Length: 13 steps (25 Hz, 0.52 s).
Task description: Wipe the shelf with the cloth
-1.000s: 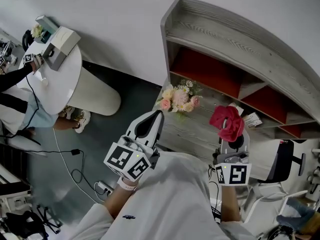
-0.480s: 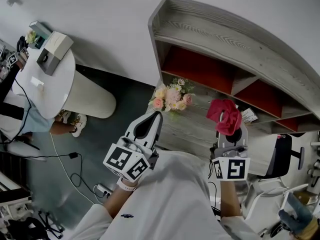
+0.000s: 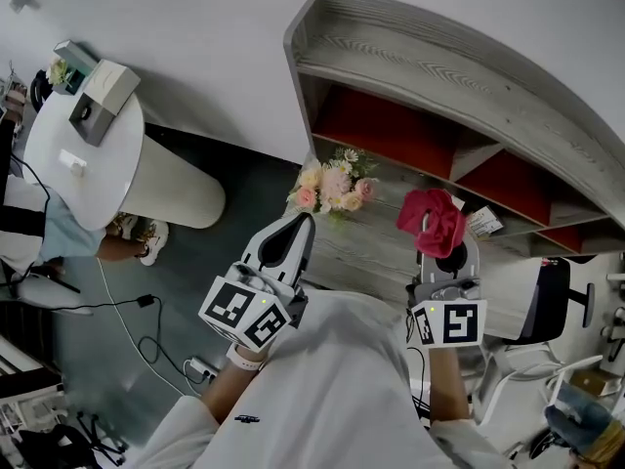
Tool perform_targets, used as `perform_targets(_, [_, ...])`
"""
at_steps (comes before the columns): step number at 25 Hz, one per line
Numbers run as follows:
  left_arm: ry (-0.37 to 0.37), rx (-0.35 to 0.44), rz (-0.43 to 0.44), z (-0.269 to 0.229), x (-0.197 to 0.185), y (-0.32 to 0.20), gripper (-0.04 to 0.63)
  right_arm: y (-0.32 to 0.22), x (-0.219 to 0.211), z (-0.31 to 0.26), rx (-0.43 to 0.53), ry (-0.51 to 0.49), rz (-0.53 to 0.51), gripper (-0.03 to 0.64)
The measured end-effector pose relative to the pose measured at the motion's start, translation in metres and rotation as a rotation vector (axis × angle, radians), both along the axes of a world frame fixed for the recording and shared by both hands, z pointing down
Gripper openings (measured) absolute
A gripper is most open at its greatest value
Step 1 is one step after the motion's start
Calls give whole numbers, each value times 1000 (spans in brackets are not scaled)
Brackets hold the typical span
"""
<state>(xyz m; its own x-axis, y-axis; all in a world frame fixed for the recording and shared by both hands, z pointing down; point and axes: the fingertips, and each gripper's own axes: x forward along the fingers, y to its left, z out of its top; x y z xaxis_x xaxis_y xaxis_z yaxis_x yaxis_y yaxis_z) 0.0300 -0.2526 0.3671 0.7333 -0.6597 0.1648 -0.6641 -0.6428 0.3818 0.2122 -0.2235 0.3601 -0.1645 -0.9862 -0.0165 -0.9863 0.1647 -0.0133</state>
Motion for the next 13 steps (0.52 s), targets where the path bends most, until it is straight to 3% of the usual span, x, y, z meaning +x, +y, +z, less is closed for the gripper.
perform_targets(13, [-7, -7, -16, 4, -4, -3, 0, -13, -9, 1, -13, -2, -35, 55])
